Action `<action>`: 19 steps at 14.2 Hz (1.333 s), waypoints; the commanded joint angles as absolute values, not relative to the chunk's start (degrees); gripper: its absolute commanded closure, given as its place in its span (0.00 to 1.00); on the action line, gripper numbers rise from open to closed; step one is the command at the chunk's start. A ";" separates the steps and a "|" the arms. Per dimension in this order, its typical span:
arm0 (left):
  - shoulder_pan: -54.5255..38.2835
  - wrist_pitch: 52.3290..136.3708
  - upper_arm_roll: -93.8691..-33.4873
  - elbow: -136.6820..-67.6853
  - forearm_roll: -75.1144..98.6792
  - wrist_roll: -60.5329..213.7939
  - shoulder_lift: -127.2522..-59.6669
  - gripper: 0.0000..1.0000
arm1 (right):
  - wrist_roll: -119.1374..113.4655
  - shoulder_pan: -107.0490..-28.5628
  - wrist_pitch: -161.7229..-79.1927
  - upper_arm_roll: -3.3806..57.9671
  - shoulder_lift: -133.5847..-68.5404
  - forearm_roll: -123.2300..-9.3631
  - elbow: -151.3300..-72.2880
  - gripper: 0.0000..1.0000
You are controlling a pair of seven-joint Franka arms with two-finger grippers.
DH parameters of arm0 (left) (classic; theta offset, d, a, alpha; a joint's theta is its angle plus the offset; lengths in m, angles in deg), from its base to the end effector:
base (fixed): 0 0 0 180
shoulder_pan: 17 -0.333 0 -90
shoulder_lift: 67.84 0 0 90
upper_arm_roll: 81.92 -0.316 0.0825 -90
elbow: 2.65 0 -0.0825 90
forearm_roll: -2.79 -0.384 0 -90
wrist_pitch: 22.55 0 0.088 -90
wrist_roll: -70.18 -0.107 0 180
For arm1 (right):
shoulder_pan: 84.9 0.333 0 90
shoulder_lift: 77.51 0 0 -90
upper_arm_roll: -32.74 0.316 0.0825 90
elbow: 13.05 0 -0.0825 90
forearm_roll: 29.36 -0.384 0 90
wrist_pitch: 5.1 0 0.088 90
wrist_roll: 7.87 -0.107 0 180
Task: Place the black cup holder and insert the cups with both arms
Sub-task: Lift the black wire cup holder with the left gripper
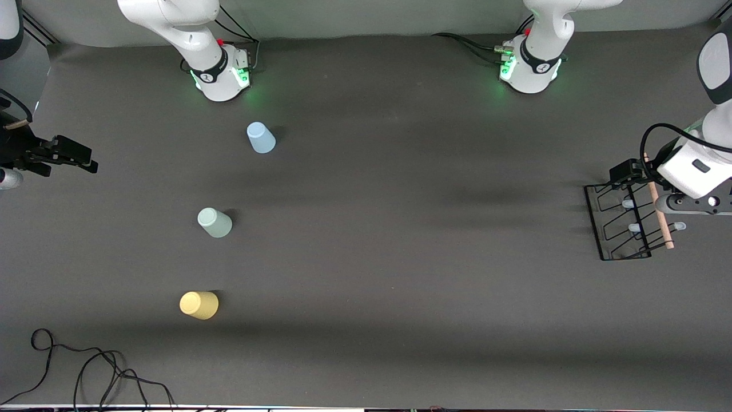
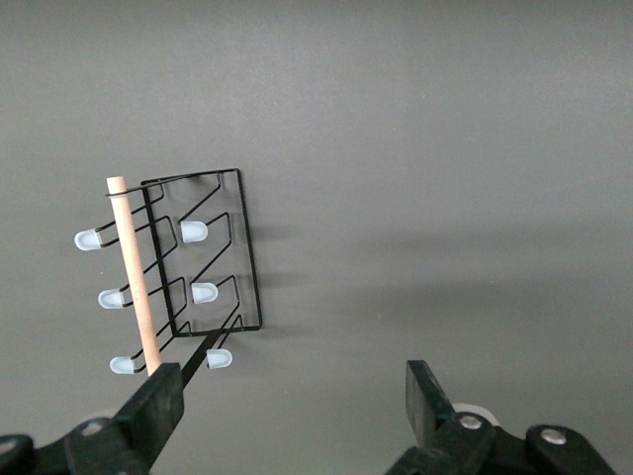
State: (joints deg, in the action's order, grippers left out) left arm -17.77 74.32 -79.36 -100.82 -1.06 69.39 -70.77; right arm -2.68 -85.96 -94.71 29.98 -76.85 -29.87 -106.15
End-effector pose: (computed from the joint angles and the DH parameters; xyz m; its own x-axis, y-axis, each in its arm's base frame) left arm 0.5711 -0.0109 0.5384 0.9958 -0.0530 -0.0748 -0.0578 -0.9964 -0.0626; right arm 0.5475 -0.0357 0.6048 0.9985 0.0241 -0.0483 0.0234 -0.9996 -0.0139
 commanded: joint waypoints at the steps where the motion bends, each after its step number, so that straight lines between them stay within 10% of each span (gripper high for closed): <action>1: -17.00 73.34 -80.16 -99.50 -0.64 68.86 -71.09 0.00 | -2.86 -85.52 -93.87 29.49 -76.20 -30.77 -105.51 0.00; 19: -25.60 74.91 -80.42 -99.68 -1.34 56.31 -72.93 0.01 | -2.77 -85.61 -93.78 29.49 -76.46 -30.59 -105.34 0.00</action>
